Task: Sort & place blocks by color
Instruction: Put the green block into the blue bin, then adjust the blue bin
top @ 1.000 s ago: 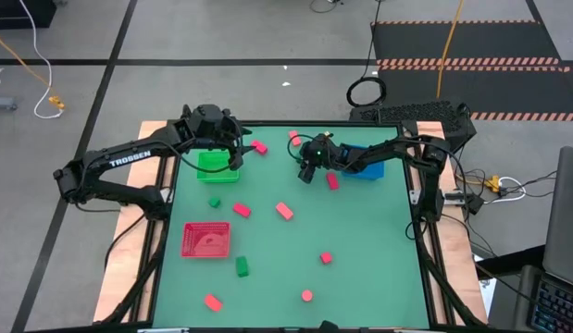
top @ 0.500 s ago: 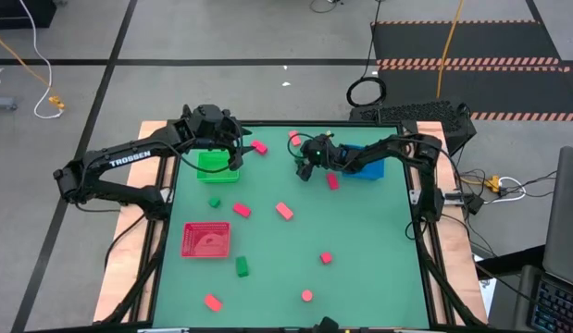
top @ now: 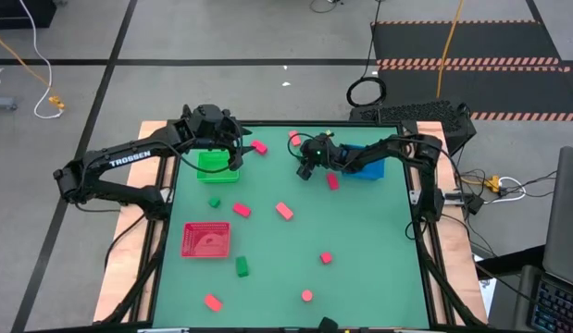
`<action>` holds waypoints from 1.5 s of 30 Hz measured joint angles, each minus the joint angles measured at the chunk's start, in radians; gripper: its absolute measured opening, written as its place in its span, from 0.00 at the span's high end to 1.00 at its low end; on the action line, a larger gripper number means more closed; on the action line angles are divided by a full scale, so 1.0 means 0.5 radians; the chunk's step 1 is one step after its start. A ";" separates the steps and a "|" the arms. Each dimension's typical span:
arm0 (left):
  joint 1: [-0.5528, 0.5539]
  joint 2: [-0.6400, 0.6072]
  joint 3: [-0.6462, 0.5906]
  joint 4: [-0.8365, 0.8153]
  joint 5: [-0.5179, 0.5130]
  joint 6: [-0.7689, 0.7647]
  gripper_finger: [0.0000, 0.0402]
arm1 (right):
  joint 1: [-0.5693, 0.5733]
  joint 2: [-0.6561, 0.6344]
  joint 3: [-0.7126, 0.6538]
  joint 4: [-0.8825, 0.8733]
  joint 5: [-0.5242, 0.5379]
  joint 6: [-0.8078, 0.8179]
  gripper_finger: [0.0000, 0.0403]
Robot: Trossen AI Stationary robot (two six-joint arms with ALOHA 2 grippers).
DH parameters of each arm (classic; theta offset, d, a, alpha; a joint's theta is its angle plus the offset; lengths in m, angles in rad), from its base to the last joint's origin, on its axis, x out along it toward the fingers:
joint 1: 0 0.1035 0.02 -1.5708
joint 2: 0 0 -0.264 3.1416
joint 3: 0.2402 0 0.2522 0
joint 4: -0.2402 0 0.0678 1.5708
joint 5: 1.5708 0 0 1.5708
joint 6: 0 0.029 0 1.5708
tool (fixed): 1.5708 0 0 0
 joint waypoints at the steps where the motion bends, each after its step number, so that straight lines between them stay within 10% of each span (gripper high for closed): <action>1: 0.000 0.000 0.000 0.000 0.000 0.000 0.39 | 0.007 -0.023 -0.002 -0.001 0.000 -0.008 0.70; 11: 0.000 0.000 0.000 -0.013 0.000 -0.007 0.39 | 0.239 -0.770 0.001 -0.776 0.545 -0.086 0.70; 18: 0.000 0.000 0.000 -0.002 -0.001 -0.032 0.39 | 0.302 -1.274 -0.070 -1.905 0.913 0.868 0.70; 34: -0.006 0.000 0.002 0.133 -0.001 -0.047 0.39 | 0.265 -1.656 -0.751 -1.504 0.991 1.268 0.68; 45: -0.006 0.000 0.002 0.025 -0.001 -0.051 0.39 | 0.224 -1.672 -0.752 -1.497 0.995 1.300 0.23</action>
